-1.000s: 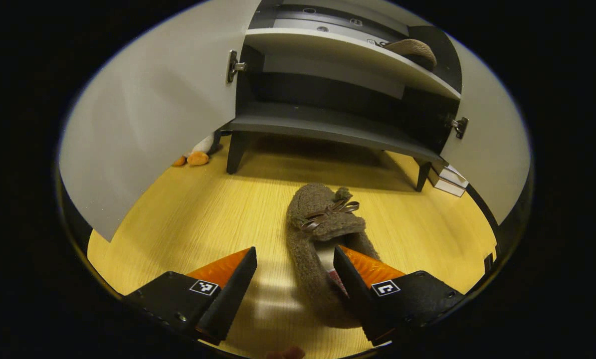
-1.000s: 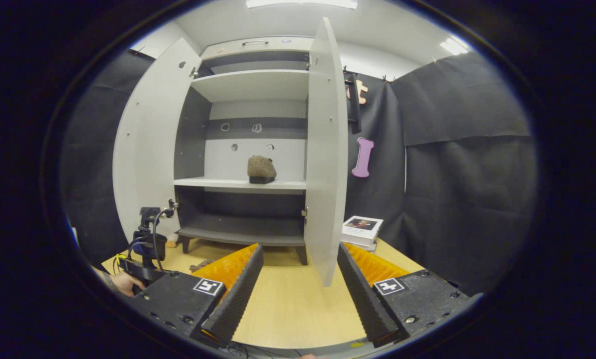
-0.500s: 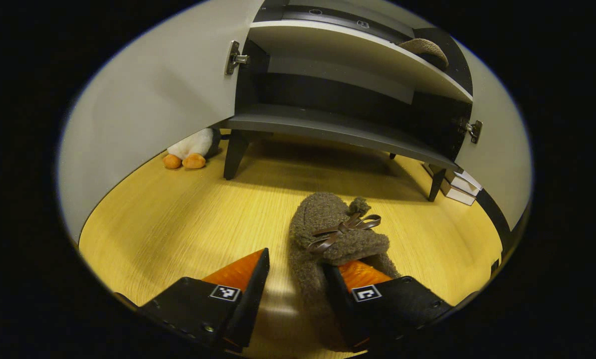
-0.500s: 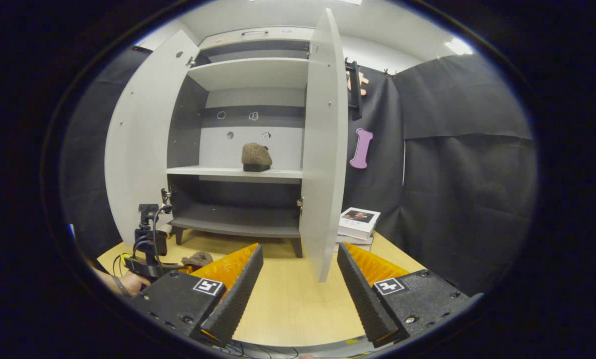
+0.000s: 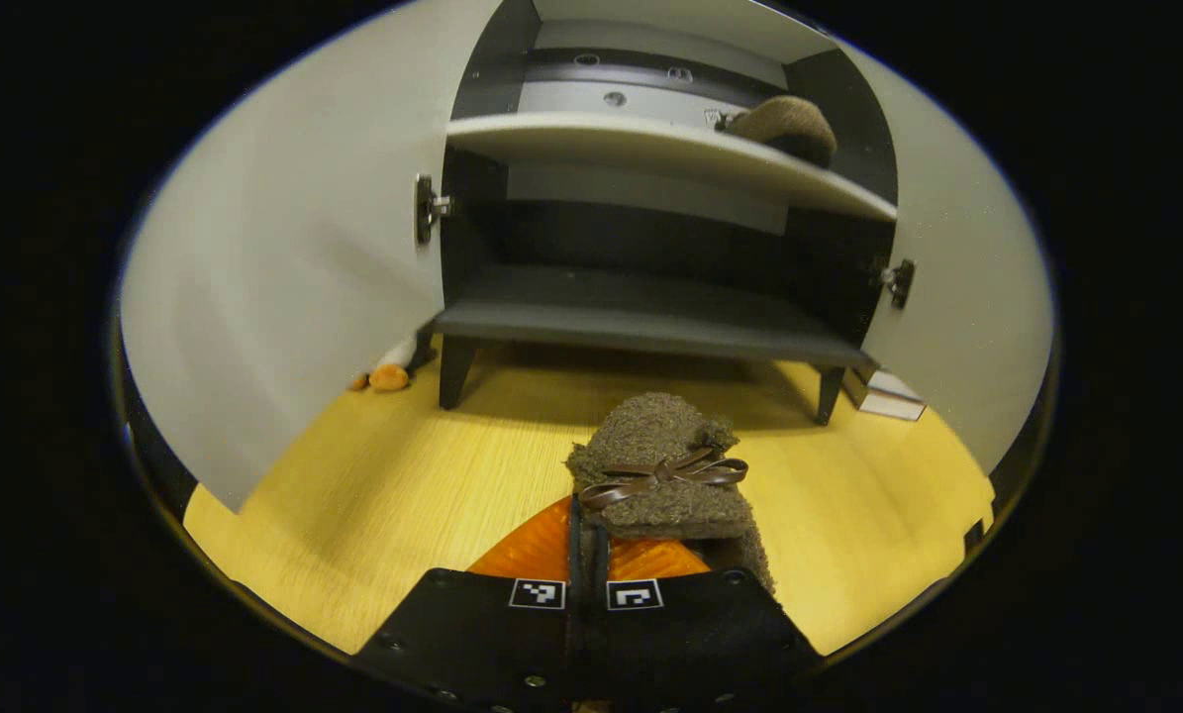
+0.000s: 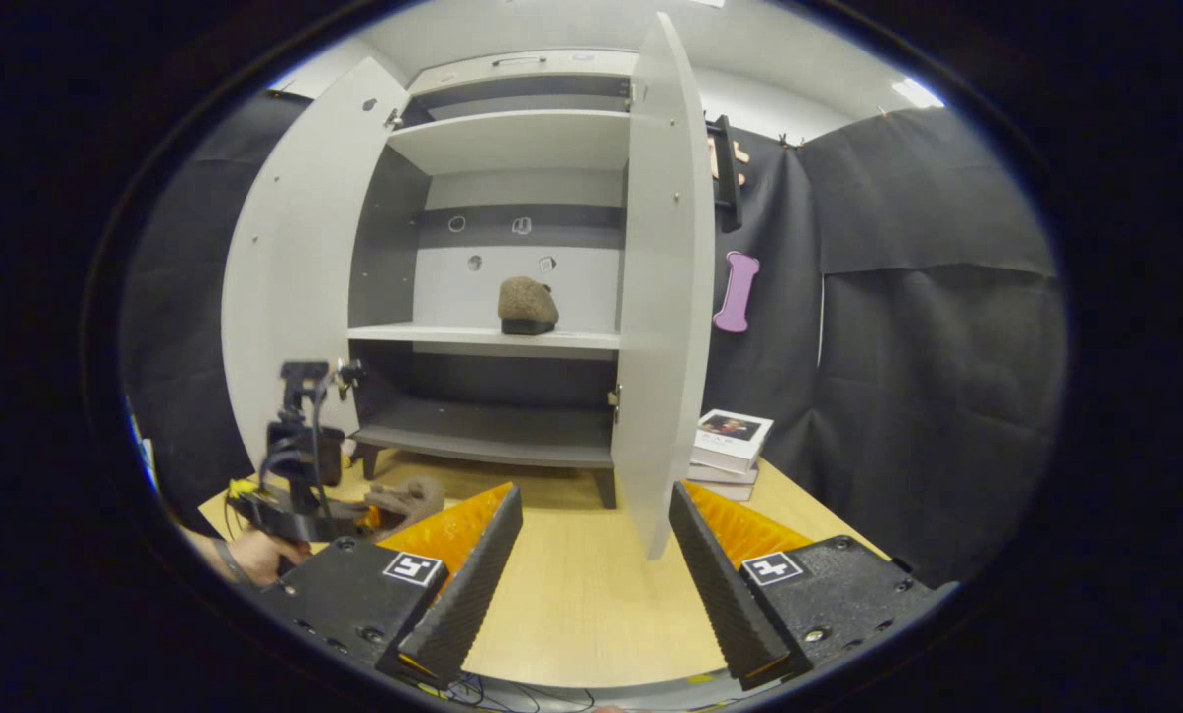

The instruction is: Grab one shoe with the right hand and put it into the shoe cabinet, grab the other shoe with the left hand and put it into the shoe cabinet; then close the right door with the right hand and the left door with the left hand.

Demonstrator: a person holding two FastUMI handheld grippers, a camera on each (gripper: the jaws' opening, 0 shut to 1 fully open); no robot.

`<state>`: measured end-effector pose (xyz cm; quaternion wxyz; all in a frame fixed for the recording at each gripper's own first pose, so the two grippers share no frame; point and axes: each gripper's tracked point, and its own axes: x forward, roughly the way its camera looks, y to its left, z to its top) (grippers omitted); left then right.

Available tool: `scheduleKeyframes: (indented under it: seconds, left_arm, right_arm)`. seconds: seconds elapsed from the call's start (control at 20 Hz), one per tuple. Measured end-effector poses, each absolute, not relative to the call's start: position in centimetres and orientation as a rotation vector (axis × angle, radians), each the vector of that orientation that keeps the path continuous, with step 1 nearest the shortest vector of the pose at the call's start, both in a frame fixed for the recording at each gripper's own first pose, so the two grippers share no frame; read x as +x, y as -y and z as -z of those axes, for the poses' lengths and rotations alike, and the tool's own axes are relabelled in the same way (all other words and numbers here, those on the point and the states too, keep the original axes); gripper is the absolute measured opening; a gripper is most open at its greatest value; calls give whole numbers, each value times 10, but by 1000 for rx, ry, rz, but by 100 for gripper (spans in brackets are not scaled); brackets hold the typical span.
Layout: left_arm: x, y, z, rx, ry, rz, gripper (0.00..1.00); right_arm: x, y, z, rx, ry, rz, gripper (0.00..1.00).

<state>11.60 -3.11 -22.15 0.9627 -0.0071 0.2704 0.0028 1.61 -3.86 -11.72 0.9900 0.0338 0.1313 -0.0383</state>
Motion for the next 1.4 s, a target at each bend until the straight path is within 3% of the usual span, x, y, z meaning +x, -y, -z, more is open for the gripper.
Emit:
scheduleKeyframes:
  seconds: [0.25, 0.45, 0.75, 1.15, 1.35, 1.4]
  left_arm:
    - [170, 66, 44, -18, -296, 78, 0]
    - [249, 73, -43, -9, -208, 90, 1]
    - [376, 69, -25, 13, -383, 28, 1]
    - [434, 62, 31, -72, -591, -24, 3]
    - [433, 62, 31, -85, -599, -19, 19]
    - [433, 59, 32, -79, -604, -30, 35]
  right_arm:
    - [19, 30, 117, 79, -261, 52, 95]
    - [16, 30, 113, 78, -245, 52, 95]
    - [10, 42, 109, 87, -237, 98, 95]
    - [3, 66, 114, 101, -248, 181, 95]
    - [3, 72, 124, 123, -275, 198, 95]
    - [4, 72, 125, 127, -277, 196, 95]
